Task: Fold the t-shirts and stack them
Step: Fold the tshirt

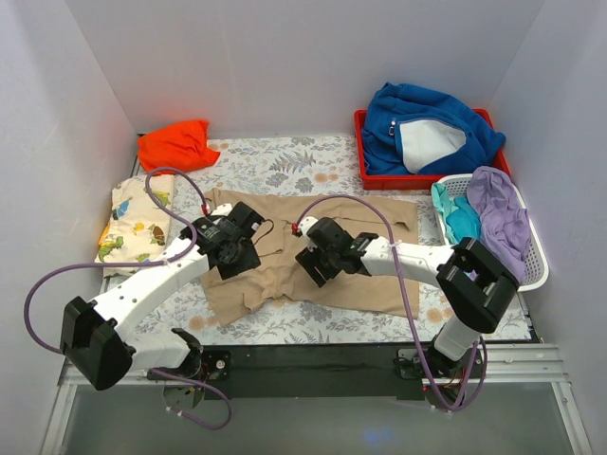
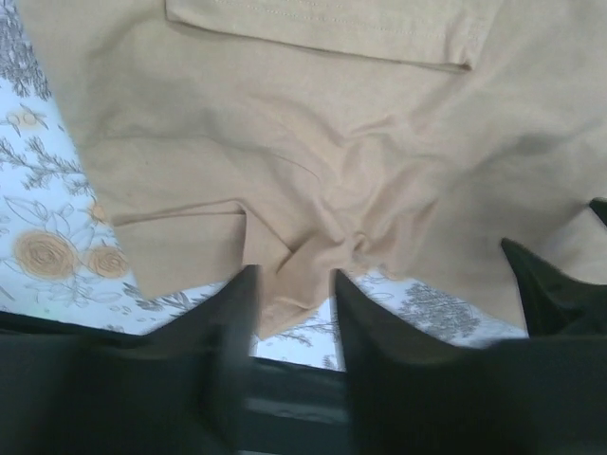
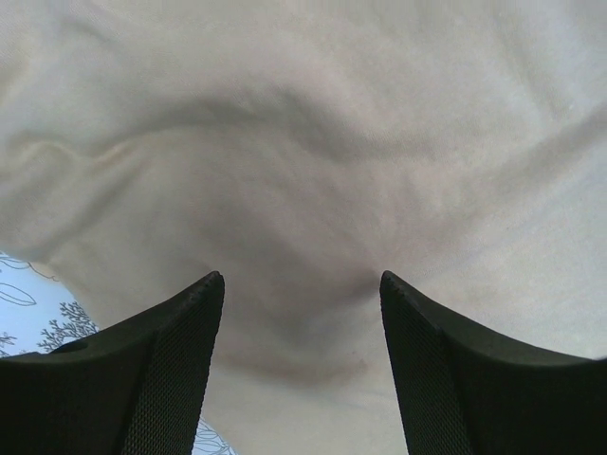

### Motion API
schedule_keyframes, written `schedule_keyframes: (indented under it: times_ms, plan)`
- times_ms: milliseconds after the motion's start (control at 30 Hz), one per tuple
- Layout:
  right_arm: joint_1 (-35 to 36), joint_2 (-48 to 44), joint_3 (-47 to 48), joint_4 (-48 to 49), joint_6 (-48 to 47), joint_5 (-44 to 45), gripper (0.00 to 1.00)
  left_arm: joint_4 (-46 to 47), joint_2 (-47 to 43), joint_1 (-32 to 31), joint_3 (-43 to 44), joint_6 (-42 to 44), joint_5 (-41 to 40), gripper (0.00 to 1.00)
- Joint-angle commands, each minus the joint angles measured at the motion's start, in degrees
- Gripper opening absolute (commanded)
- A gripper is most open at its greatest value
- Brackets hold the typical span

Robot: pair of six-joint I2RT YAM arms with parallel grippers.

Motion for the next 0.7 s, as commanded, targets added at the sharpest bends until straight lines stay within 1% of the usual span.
schedule_keyframes:
  times_ms: [0, 33, 67, 100, 133, 167, 200, 300, 433, 567, 667]
  plan:
    - [-0.5, -1.8, 3.7, 1.1, -1.0, -0.7, 0.73, 2.1, -0.3, 0.1, 0.0, 3.1, 0.8, 0.5]
    - [-0.5, -2.6, 3.9, 1.1, -1.1, -0.4, 0.73, 3.5, -0.5, 0.1, -1.2, 2.9, 2.7, 0.57]
    - [-0.6, -3.2, 3.9, 0.9, -0.9, 1.1, 0.73, 4.2, -0.8, 0.1, -4.3, 2.4, 4.4, 0.8]
    - [-0.6, -3.8, 3.8, 0.6, -1.0, 1.4, 0.74, 5.0, -1.4, 0.1, -5.8, 1.9, 7.8, 0.84]
    - [-1.2, -5.0, 3.7, 0.5, -1.5, 1.6, 0.74, 5.7, -1.8, 0.1, -7.2, 0.3, 8.8, 0.86]
    - [-1.4, -5.7, 3.5, 0.4, -1.5, 2.1, 0.74, 6.1, -2.3, 0.1, -10.2, -0.5, 9.9, 0.86]
    - [-1.9, -6.3, 3.4, 0.3, -1.7, 2.2, 0.74, 6.3, -3.8, 0.0, -11.4, -1.3, 11.3, 0.87]
    - [-3.8, -9.0, 2.7, -0.2, -2.1, 2.4, 0.74, 4.3, -6.2, 0.1, -15.0, -6.0, 12.0, 0.87]
    - [-7.6, -13.3, 1.3, -0.6, -2.3, 2.4, 0.75, -1.3, -10.5, 0.1, -16.4, -11.2, 9.2, 0.87]
    - [-10.6, -16.4, -0.1, -0.6, -2.7, 0.3, 0.75, -1.8, -12.6, 0.1, -19.5, -14.4, 9.4, 0.87]
    - [-12.1, -18.4, -0.8, -0.6, -2.9, -1.1, 0.75, -1.6, -12.5, 0.1, -21.7, -16.5, 8.0, 0.87]
